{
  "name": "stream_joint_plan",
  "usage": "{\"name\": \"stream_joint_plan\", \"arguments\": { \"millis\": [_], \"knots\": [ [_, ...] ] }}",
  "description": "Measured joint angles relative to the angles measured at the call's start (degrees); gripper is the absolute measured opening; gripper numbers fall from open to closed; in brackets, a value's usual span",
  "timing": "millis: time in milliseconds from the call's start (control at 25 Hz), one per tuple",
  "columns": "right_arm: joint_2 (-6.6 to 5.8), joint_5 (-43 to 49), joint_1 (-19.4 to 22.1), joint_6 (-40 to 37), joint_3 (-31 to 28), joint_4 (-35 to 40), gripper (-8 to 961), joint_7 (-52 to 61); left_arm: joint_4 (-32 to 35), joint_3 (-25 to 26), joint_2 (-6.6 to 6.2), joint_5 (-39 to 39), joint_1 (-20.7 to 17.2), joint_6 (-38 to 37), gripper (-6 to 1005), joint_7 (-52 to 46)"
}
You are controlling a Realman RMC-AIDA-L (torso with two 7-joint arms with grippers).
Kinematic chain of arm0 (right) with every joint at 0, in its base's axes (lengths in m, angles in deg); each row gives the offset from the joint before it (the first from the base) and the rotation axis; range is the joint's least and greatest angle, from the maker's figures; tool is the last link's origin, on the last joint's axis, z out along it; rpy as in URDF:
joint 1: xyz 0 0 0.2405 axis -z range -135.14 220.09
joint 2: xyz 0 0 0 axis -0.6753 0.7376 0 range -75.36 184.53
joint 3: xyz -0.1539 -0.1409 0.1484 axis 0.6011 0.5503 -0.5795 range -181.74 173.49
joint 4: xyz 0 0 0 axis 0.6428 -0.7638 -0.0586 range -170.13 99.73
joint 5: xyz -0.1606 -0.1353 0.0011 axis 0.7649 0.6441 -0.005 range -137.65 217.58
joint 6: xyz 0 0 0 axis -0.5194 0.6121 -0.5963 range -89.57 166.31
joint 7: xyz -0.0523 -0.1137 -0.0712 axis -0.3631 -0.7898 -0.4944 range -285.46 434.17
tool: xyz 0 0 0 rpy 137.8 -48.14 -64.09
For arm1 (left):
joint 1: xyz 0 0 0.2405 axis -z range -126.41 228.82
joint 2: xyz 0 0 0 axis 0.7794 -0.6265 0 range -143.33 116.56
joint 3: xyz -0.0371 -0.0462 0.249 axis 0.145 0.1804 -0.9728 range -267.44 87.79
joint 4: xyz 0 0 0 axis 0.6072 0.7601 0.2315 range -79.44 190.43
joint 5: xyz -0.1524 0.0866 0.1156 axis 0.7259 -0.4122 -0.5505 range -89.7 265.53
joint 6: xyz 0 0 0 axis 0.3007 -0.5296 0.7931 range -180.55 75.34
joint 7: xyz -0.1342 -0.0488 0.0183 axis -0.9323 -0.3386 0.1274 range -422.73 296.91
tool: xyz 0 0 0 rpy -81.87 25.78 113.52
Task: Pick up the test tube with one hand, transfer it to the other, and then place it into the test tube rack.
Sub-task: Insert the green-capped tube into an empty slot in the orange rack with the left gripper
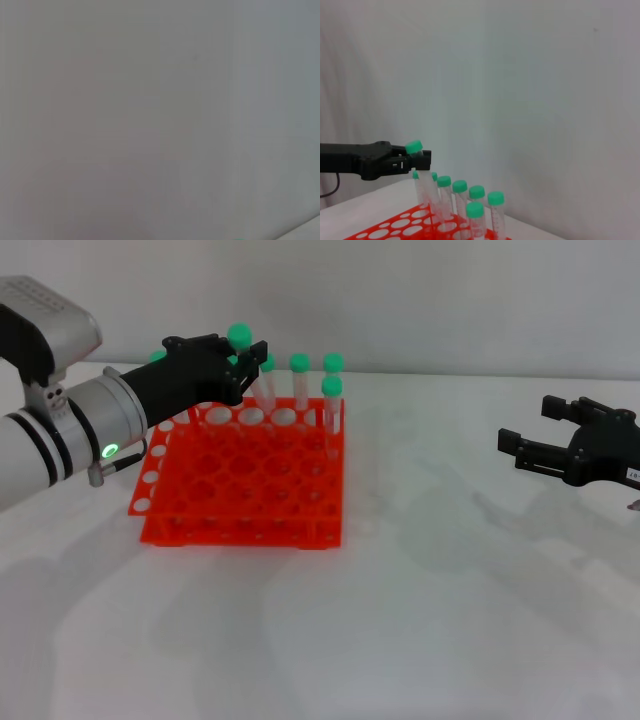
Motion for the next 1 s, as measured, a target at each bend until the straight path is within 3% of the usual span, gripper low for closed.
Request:
{"name": "stream_joint_plan", "arguments": {
  "millis": [560,1000],
  "knots": [
    [0.09,0.00,-1.26,-0.13,0.19,-1.86,860,-0.16,-6.58,-0.24,-0.14,-0.13,5.67,1.87,236,1.95],
    [0.08,0.00,-1.40,-0.15,-0.05,-2.29,860,-0.17,-8.98,-0.37,-0.23,-0.46,7.52,3.99,238,2.10]
  ]
}}
